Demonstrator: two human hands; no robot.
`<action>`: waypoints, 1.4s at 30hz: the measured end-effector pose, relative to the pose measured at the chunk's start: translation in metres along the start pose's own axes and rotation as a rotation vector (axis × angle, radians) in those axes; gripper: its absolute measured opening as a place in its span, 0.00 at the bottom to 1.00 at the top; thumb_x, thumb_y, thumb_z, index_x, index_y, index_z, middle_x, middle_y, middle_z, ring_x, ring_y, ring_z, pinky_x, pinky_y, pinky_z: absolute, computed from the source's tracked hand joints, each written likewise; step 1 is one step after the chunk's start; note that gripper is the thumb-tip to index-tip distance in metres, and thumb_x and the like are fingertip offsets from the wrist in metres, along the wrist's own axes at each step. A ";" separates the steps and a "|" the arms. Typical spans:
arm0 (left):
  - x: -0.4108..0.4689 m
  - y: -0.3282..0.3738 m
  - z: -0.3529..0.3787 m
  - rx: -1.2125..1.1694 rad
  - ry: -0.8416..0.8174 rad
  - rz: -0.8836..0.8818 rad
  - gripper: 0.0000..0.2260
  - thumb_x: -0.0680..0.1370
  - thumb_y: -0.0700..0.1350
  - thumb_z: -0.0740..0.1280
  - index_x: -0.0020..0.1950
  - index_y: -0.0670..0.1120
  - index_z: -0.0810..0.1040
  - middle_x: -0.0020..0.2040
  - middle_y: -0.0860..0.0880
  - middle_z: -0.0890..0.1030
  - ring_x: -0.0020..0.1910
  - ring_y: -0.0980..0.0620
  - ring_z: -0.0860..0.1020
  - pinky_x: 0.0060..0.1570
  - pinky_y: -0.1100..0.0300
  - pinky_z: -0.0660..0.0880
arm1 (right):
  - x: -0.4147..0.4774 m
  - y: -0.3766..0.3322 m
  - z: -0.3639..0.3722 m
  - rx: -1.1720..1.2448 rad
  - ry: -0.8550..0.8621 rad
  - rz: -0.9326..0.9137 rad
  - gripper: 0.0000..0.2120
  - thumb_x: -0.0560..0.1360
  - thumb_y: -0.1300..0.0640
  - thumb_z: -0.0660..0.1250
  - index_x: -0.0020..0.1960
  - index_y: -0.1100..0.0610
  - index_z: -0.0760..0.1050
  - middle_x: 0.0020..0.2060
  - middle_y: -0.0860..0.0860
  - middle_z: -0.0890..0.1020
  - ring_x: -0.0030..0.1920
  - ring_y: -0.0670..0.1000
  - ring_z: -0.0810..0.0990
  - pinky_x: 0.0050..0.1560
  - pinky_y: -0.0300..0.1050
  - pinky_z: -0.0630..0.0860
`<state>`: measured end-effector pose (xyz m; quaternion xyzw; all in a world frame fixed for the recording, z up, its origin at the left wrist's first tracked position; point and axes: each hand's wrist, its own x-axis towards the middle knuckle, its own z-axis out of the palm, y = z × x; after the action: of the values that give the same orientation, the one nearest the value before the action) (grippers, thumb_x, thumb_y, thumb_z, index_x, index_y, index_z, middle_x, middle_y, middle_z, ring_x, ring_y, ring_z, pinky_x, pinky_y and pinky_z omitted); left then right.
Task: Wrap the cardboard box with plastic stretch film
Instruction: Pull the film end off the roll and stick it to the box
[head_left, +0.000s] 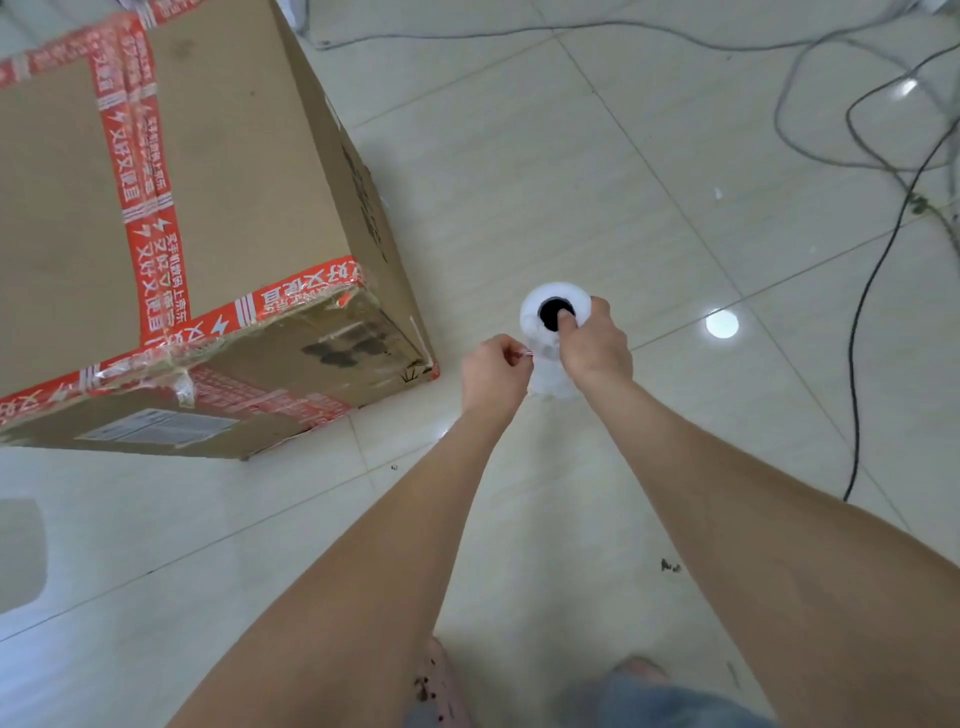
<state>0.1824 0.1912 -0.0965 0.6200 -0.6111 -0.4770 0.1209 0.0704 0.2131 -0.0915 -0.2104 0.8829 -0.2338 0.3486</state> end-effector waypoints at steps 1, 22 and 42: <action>0.001 -0.001 -0.004 0.004 0.008 0.035 0.06 0.74 0.38 0.62 0.40 0.47 0.75 0.34 0.51 0.77 0.38 0.45 0.80 0.41 0.52 0.81 | 0.001 0.000 0.001 0.003 0.010 -0.014 0.20 0.80 0.47 0.55 0.69 0.53 0.63 0.57 0.57 0.77 0.57 0.59 0.75 0.48 0.48 0.70; 0.073 -0.005 0.020 -0.152 0.117 0.451 0.09 0.73 0.54 0.66 0.45 0.50 0.76 0.36 0.52 0.78 0.36 0.52 0.77 0.45 0.47 0.79 | 0.052 0.014 0.003 0.044 0.332 -0.465 0.18 0.71 0.42 0.65 0.58 0.45 0.76 0.53 0.48 0.82 0.53 0.54 0.79 0.46 0.43 0.73; 0.031 -0.031 -0.001 -0.242 -0.079 0.304 0.14 0.74 0.57 0.68 0.46 0.46 0.75 0.46 0.47 0.80 0.42 0.54 0.79 0.40 0.57 0.80 | -0.028 0.049 0.031 0.015 0.019 -0.535 0.09 0.71 0.63 0.67 0.31 0.57 0.77 0.24 0.49 0.78 0.25 0.44 0.77 0.29 0.31 0.73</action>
<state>0.1970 0.1706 -0.1318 0.4824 -0.6400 -0.5473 0.2413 0.1011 0.2590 -0.1245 -0.4315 0.7973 -0.3263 0.2676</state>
